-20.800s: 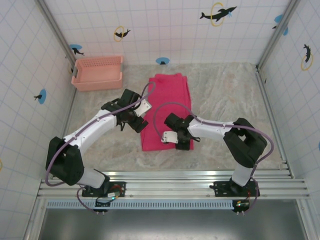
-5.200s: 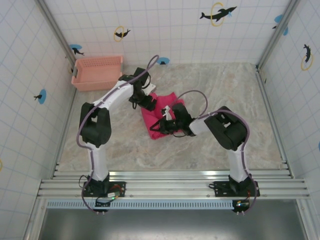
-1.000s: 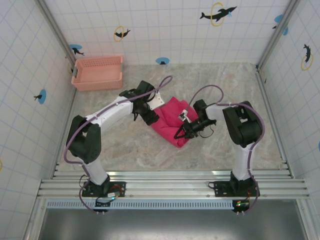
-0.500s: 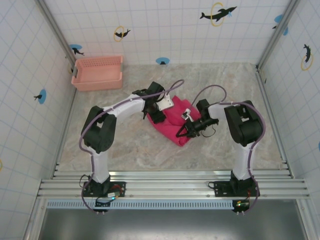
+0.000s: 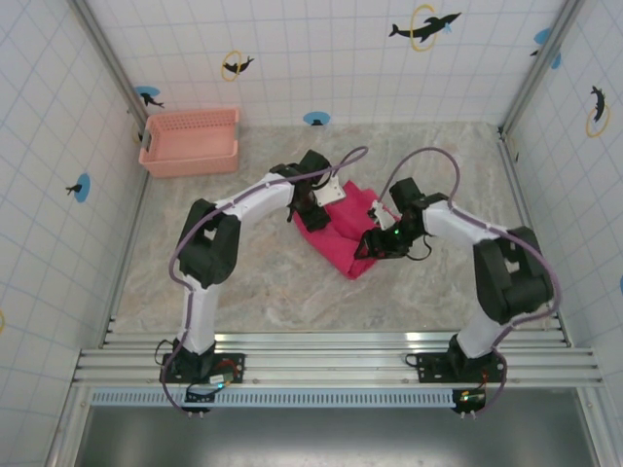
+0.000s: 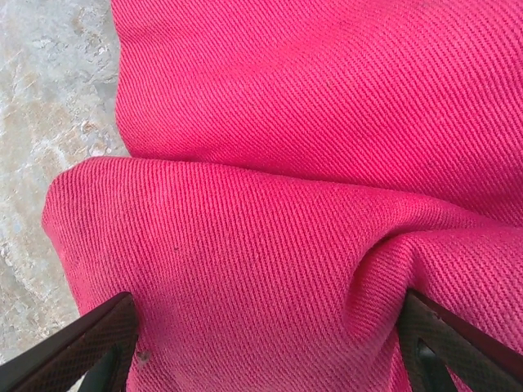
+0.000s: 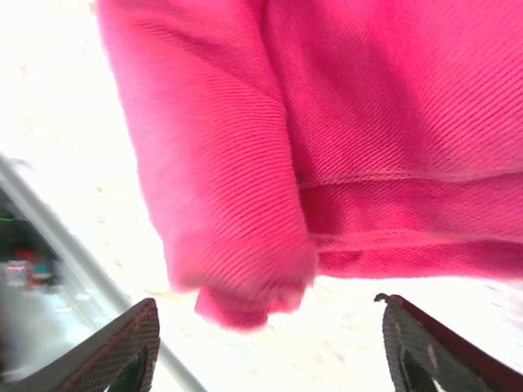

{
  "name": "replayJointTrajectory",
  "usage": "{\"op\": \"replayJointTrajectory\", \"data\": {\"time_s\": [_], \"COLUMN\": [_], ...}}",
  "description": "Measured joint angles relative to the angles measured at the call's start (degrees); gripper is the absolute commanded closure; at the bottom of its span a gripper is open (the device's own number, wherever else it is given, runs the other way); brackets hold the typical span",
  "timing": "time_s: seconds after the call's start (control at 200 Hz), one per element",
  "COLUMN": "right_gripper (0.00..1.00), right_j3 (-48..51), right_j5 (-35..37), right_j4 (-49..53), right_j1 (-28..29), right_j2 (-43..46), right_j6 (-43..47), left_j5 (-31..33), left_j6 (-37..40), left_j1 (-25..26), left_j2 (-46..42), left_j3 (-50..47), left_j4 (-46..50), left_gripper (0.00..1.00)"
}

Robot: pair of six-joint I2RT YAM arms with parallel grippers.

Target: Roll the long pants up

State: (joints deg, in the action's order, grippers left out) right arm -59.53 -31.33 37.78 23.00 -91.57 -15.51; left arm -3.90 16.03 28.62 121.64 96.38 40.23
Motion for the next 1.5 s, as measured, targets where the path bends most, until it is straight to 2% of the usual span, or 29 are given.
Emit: {"op": "replayJointTrajectory", "data": {"time_s": [0.165,0.245,0.405,0.565,0.766,0.976,1.066,1.096,1.241,1.301,1.411,1.451,1.501], "right_gripper": [0.08,0.08,0.08,0.08,0.07,0.06,0.09,0.11,0.43,0.52,0.59,0.67,0.72], "right_j3": [0.2,1.0,2.1,2.2,1.4,-1.1,-3.2,-3.8,-5.6,-5.7,-5.8,-5.7,-5.2], "right_j5": [23.2,31.5,47.2,57.8,64.8,71.5,74.6,75.2,76.8,77.3,76.7,76.3,74.7], "right_j4": [-0.1,-0.6,-1.1,-4.7,-8.0,-10.5,-11.1,-11.2,-12.5,-12.7,-13.0,-13.2,-13.7], "right_j1": [15.0,21.6,31.4,40.7,44.4,45.0,44.4,44.2,41.6,40.5,38.8,38.3,37.7], "right_j2": [12.7,15.0,11.3,3.7,-5.7,-13.3,-16.0,-16.7,-19.8,-20.2,-20.1,-19.8,-18.8], "right_j6": [2.0,2.8,3.0,4.0,4.7,6.8,7.6,7.8,10.1,10.8,12.0,12.3,13.3], "left_j5": [0.0,0.0,0.0,0.0,0.0,0.1,0.2,0.2,0.2,0.2,0.4,0.5,0.9], "left_j6": [0.0,0.0,0.0,0.0,0.0,0.0,0.0,0.0,0.1,0.1,0.0,0.0,0.0], "left_j1": [0.0,0.0,0.0,0.0,0.0,0.0,0.0,0.0,0.0,0.0,-0.1,-0.1,-0.1], "left_j2": [1.3,1.7,2.1,2.1,2.1,2.4,2.5,2.5,2.5,2.4,2.4,2.3,2.0], "left_j3": [2.3,3.0,3.5,3.5,3.7,4.3,4.3,4.3,4.2,4.2,3.9,3.8,3.4], "left_j4": [1.8,2.6,3.1,3.1,3.2,3.8,3.8,3.8,3.7,3.4,2.5,2.1,1.7], "left_gripper": [0.16,0.16,0.16,0.15,0.15,0.14,0.14,0.14,0.14,0.14,0.12,0.10,0.08]}}
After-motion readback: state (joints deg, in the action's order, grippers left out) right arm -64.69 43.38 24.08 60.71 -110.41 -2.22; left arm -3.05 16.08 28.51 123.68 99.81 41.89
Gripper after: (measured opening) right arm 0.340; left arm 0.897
